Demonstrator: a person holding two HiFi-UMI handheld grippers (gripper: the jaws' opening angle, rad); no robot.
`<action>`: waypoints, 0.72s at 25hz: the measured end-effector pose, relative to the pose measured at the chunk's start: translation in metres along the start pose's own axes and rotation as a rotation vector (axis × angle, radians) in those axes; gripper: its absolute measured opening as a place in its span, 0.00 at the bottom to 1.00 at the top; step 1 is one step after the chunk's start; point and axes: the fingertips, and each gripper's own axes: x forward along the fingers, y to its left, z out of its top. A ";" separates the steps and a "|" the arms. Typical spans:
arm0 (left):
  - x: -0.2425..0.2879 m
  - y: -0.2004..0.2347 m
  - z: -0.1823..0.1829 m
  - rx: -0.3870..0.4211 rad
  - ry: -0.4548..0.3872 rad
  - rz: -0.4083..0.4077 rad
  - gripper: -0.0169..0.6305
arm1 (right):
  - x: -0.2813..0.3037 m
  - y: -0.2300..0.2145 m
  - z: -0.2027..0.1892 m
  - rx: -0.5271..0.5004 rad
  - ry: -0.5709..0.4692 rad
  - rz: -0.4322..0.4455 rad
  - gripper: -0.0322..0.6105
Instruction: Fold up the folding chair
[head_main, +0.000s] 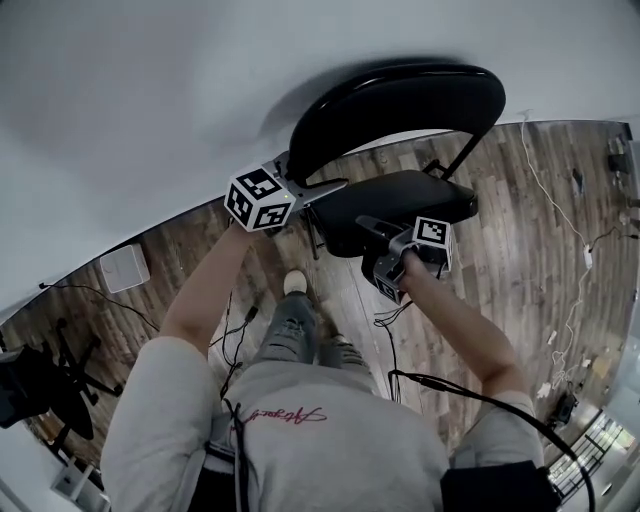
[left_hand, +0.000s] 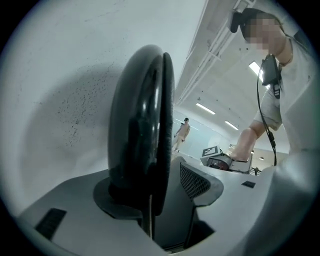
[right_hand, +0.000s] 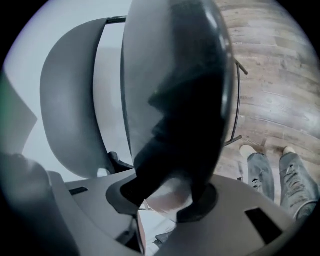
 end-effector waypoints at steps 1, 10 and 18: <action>0.000 -0.001 0.000 0.013 0.014 0.009 0.45 | 0.001 0.003 0.001 0.006 0.004 -0.008 0.27; -0.002 0.014 0.009 0.087 0.042 0.130 0.26 | 0.041 0.052 0.024 0.009 0.023 -0.045 0.28; -0.009 0.033 0.017 0.086 0.056 0.224 0.15 | 0.061 0.075 0.031 -0.023 0.071 -0.031 0.34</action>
